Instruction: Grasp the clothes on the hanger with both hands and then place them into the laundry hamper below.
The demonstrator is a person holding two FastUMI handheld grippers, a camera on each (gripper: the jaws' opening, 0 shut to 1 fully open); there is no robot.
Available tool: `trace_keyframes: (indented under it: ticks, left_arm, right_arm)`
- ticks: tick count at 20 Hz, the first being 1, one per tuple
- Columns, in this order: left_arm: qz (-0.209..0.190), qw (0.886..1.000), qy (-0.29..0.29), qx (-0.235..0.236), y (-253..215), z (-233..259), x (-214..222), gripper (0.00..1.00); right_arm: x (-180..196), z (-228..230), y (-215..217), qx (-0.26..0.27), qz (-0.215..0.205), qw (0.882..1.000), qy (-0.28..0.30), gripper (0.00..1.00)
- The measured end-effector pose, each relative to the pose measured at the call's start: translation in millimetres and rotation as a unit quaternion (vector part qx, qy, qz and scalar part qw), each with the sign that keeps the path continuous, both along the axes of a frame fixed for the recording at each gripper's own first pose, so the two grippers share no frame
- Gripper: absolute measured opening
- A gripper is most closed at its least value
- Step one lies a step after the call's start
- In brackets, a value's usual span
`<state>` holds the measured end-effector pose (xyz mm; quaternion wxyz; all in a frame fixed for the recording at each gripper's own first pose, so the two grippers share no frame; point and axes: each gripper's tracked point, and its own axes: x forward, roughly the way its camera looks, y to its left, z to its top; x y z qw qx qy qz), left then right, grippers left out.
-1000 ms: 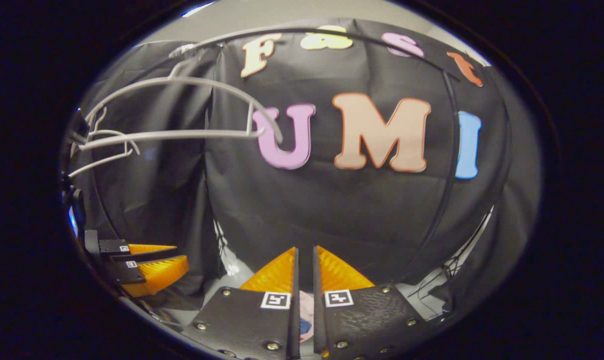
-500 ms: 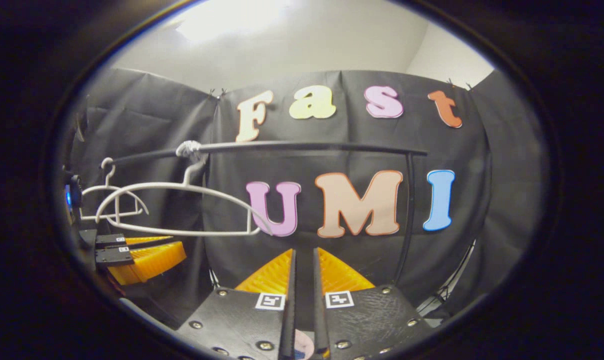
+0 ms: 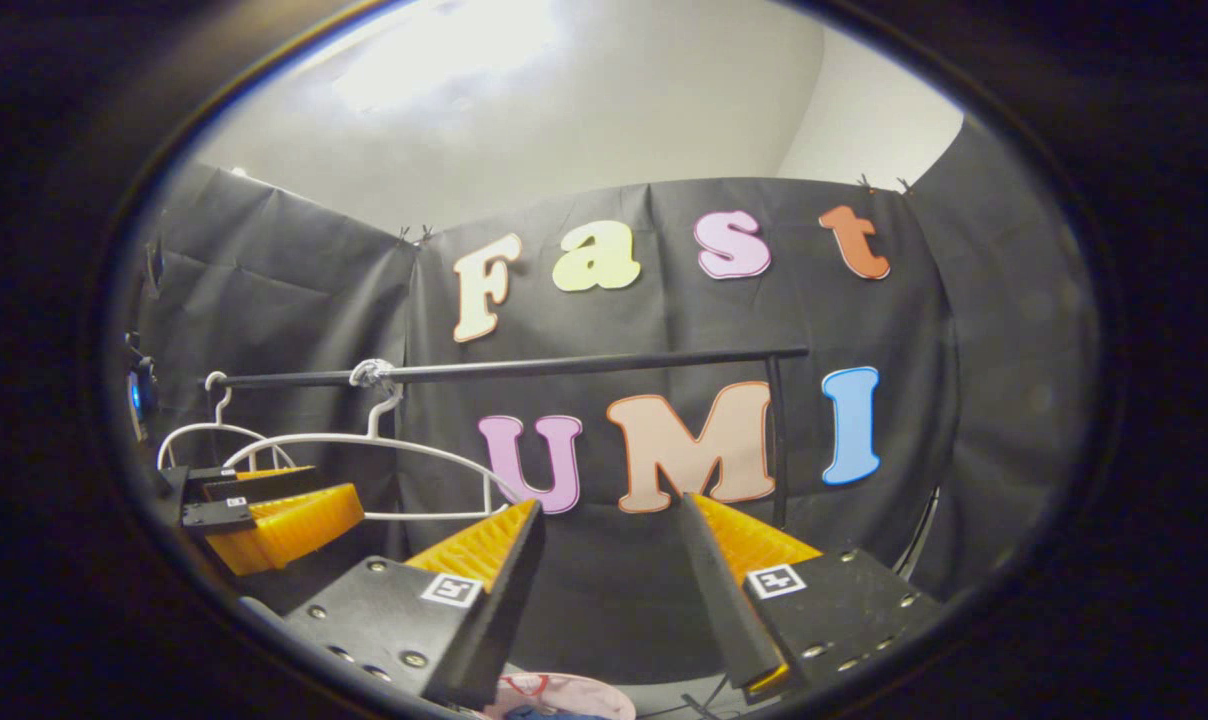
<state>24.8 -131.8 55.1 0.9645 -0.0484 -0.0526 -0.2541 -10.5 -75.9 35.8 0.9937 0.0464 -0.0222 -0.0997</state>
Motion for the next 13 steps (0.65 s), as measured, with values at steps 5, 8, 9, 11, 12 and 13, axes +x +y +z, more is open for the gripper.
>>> trace_keyframes:
  ticks: [5,8,9,11,12,13]
  left_arm:
    - [-0.003,1.000,-0.006,0.001,-7.4,3.1,-6.0,1.00]
    - [-0.005,1.000,-0.008,0.000,-11.5,4.4,-10.8,0.99]
    - [-0.005,1.000,-0.009,0.001,-14.9,4.2,-11.0,0.99]
    - [-0.007,1.000,-0.011,0.002,-25.6,3.1,-11.7,0.99]
    - [-0.010,1.000,-0.014,0.003,-34.1,2.4,-11.2,0.99]
    - [-0.014,1.000,-0.018,0.002,-45.1,3.8,-10.3,0.98]
  right_arm:
    - [-16.1,11.9,-5.5,-0.002,-0.014,1.000,-0.014,0.98]
    - [-23.0,12.5,-9.0,-0.008,-0.019,1.000,-0.012,0.99]
    - [-24.4,13.2,-10.1,-0.011,-0.021,1.000,-0.012,0.99]
    - [-29.6,12.4,-16.9,-0.020,-0.026,0.999,-0.011,0.98]
    - [-32.7,11.8,-21.4,-0.026,-0.028,0.999,-0.011,0.98]
    - [-35.7,11.4,-26.0,-0.033,-0.031,0.999,-0.011,0.98]
